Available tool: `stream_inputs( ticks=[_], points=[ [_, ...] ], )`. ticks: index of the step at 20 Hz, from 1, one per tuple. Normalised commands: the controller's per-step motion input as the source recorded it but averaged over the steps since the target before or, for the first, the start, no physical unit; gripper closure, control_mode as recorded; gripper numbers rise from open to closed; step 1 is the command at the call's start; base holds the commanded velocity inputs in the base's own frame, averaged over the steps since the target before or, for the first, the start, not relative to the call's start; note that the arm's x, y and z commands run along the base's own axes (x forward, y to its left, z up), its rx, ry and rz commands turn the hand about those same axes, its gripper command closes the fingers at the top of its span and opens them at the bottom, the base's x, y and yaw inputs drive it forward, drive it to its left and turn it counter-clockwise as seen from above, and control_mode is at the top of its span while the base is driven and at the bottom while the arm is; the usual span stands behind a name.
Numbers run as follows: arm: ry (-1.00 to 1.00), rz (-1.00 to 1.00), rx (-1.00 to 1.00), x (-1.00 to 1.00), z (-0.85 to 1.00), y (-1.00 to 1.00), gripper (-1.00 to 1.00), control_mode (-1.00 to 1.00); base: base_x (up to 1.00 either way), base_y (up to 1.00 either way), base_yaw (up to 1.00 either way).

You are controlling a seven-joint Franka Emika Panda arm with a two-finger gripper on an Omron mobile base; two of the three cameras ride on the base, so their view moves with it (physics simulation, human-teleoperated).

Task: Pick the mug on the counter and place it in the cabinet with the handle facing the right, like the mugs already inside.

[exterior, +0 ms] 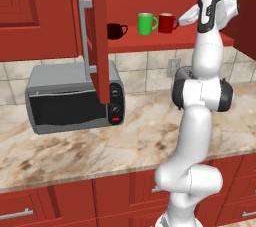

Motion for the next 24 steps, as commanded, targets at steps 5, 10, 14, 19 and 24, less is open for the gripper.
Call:
stream_inputs(
  ticks=[5,10,14,19,24],
  points=[
    [0.0,-0.05,0.0,-0.37,0.37,-0.03,-1.0,-1.0,0.0,0.0,0.0],
    [-0.02,-0.01,-0.07,-0.79,0.24,0.09,-1.0,-1.0,0.0,0.0,0.0],
    [-0.02,0.01,-0.13,-1.0,-0.04,0.0,-1.0,-1.0,0.0,0.0,0.0],
    [0.0,0.03,-0.15,-1.0,-0.31,0.02,-1.0,-1.0,0.0,0.0,0.0],
    [-0.02,0.04,-0.22,-1.0,-0.71,0.35,-1.0,-1.0,0.0,0.0,0.0]
  ],
)
